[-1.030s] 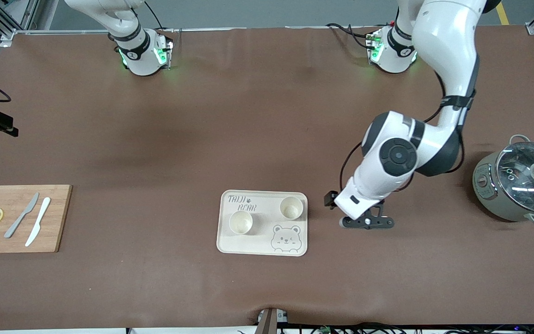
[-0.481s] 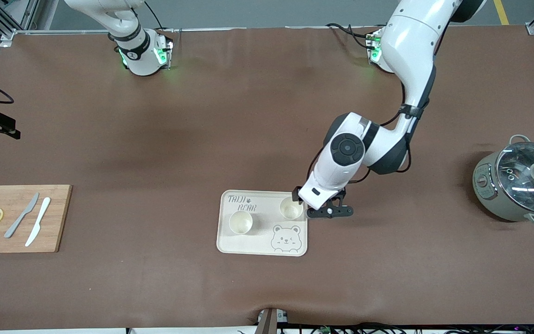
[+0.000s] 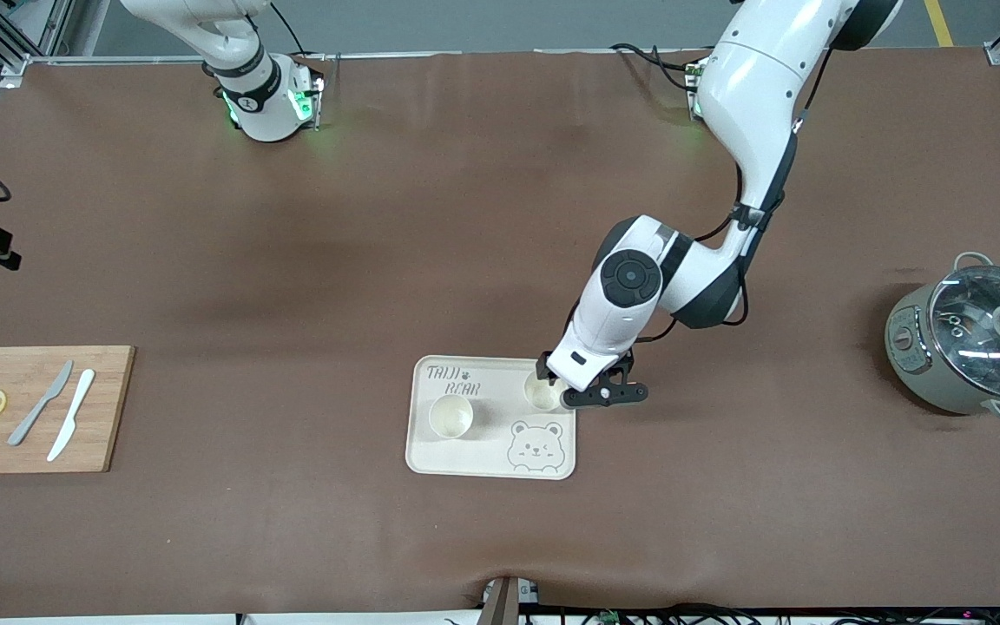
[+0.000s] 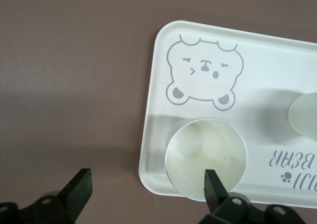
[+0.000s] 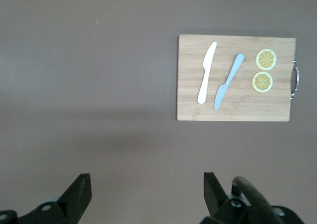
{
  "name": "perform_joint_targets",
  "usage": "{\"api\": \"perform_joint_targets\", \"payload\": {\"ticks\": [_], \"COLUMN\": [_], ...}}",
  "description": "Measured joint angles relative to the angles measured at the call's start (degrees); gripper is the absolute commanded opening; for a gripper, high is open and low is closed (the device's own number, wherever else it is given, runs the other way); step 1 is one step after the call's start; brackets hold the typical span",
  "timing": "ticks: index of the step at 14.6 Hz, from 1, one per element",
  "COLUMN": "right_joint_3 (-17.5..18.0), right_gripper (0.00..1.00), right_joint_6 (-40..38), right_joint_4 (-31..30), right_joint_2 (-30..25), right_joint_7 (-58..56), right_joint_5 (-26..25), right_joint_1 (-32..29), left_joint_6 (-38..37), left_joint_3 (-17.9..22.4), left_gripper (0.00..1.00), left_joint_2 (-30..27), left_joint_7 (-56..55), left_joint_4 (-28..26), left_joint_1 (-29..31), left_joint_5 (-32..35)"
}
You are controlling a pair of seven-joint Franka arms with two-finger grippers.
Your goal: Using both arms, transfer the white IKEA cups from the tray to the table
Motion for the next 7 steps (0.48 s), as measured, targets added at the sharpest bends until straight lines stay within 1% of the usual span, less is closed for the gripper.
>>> {"api": "perform_joint_targets", "payload": {"ticks": [3, 5, 7], "right_joint_3": [-0.3, -0.2, 0.1], "right_gripper": [1.00, 1.00, 1.00], "right_joint_6": [-9.1, -12.2, -12.9], "right_joint_4": [6.5, 10.5, 12.9], "right_joint_2": [2.1, 4.5, 6.2], "right_joint_7": [5.5, 7.5, 8.3], "right_joint_5": [6.4, 7.6, 8.2], "right_joint_1": [-0.5, -0.5, 0.4], "left_joint_6": [0.9, 2.2, 3.8], "left_joint_3": [0.0, 0.0, 0.0], "left_gripper": [1.00, 1.00, 1.00], "left_joint_2": [0.8, 1.5, 2.5], "left_joint_7": [-0.3, -1.6, -3.8], "left_joint_4": [0.0, -0.1, -0.1], "left_joint_1": [-0.3, -0.4, -0.6], "left_joint_5": [0.8, 2.2, 4.6]}}
